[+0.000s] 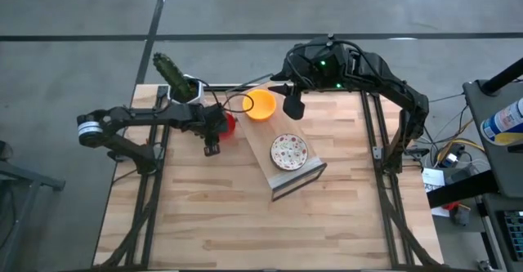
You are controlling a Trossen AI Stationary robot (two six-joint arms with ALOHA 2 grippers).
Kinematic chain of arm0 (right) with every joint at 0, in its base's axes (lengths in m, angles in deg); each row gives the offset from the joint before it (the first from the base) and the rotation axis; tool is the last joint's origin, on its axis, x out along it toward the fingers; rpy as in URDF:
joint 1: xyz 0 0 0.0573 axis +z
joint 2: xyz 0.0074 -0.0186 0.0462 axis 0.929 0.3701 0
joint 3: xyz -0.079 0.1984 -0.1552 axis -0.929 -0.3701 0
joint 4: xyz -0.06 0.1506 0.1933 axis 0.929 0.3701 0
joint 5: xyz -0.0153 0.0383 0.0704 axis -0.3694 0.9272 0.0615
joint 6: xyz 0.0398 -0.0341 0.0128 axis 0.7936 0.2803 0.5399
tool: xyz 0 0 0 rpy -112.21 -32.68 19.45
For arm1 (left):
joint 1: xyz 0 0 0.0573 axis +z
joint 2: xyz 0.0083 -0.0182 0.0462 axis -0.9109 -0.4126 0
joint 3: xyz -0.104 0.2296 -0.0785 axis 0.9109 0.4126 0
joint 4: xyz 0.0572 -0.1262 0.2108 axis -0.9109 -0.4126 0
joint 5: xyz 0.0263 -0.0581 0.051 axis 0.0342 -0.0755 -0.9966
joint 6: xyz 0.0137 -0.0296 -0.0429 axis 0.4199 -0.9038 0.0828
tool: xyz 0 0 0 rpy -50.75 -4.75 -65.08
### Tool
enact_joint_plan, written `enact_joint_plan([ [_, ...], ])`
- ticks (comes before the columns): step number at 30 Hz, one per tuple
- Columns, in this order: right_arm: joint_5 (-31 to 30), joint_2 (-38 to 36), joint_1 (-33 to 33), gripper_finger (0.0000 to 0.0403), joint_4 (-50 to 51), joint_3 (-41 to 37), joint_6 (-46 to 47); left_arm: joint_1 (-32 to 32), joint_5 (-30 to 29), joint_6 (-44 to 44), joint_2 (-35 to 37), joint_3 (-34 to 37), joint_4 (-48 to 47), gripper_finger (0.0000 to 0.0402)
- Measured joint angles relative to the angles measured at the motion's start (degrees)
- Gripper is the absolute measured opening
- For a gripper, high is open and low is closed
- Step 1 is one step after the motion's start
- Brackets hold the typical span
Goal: Pick & Place Mini bowls
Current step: Stack the orange bowl on the yellow bowl
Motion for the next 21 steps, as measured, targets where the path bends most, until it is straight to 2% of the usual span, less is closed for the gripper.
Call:
enact_joint_plan([
  [6, 0.0, 0.0, 0.0, 0.0129, 0.0, 0.0, 0.0, 0.1, -0.1, 2.7, -0.2, 1.7, 2.1, 0.0110],
  [12, 0.0, 0.0, 0.0, 0.0126, 0.0, 0.0, 0.2, 0.5, -4.8, 3.8, -1.3, 3.4, 4.4, 0.0110],
  [21, 0.0, 0.0, 0.0, 0.0114, -0.2, 0.0, 0.2, 0.5, -3.7, 4.7, -3.8, 3.4, 6.5, 0.0110],
])
